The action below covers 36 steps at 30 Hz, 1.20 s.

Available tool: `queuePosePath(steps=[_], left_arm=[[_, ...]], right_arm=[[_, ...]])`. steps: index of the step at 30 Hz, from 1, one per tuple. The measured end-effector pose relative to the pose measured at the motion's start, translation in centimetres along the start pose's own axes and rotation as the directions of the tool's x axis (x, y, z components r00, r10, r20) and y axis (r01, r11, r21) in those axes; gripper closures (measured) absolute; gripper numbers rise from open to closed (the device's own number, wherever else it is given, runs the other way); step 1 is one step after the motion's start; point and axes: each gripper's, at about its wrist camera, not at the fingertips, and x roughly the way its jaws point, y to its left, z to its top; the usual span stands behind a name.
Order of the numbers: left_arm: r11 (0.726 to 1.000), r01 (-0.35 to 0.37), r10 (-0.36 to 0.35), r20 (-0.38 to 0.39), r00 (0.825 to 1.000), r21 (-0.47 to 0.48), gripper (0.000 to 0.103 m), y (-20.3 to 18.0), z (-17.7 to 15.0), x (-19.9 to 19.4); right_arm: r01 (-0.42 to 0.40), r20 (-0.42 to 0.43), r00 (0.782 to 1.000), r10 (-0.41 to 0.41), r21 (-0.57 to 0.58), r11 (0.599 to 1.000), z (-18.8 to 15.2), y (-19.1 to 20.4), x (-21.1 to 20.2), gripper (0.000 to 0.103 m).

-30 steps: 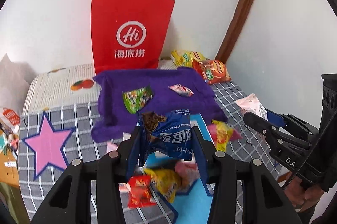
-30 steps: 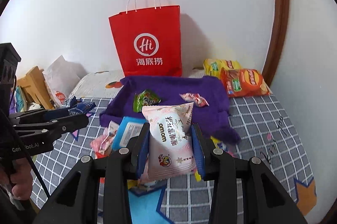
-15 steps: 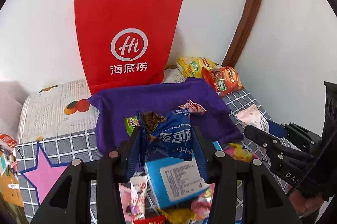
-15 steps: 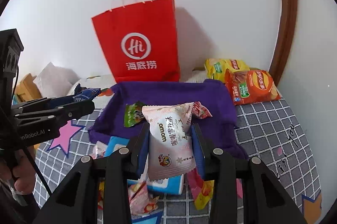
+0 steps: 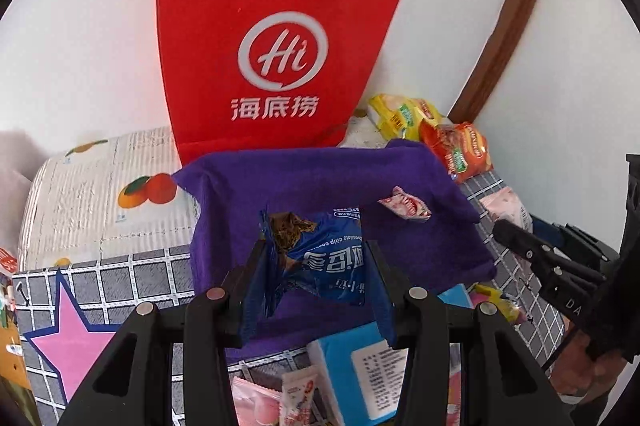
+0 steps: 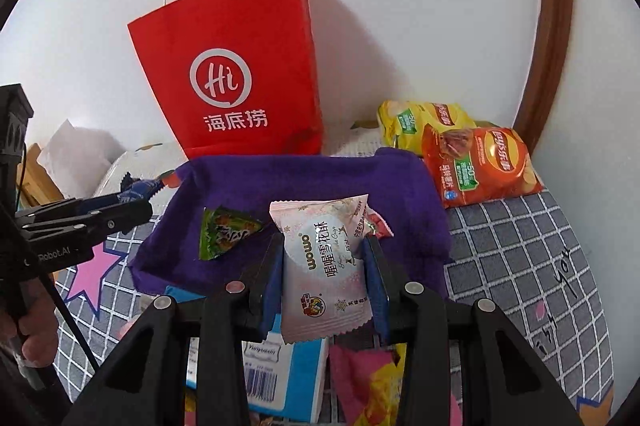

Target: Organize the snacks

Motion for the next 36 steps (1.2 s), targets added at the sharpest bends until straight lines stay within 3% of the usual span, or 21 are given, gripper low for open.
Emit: queuePosePath(steps=[12,26,36], left_arm=[[0.998,0.000,-0.002,-0.030,1.000,-0.065,0.059,2.2,0.1,1.8],[0.999,-0.005,0.001,-0.071,0.997,-0.052,0.059,2.0,-0.5,4.1],[0.999,0.004,-0.008,-0.079,0.997,-0.049,0.057,1.8,-0.6,4.2]], right_arm=[[-0.038,-0.039,0.998,0.039,0.033,0.999,-0.1,-0.2,4.9,0.065],[-0.092,-0.029,0.995,0.092,0.021,0.996,-0.3,-0.1,8.1,0.065],[-0.020,-0.039,0.999,0.020,-0.002,1.000,-1.0,-1.1,8.3,0.065]])
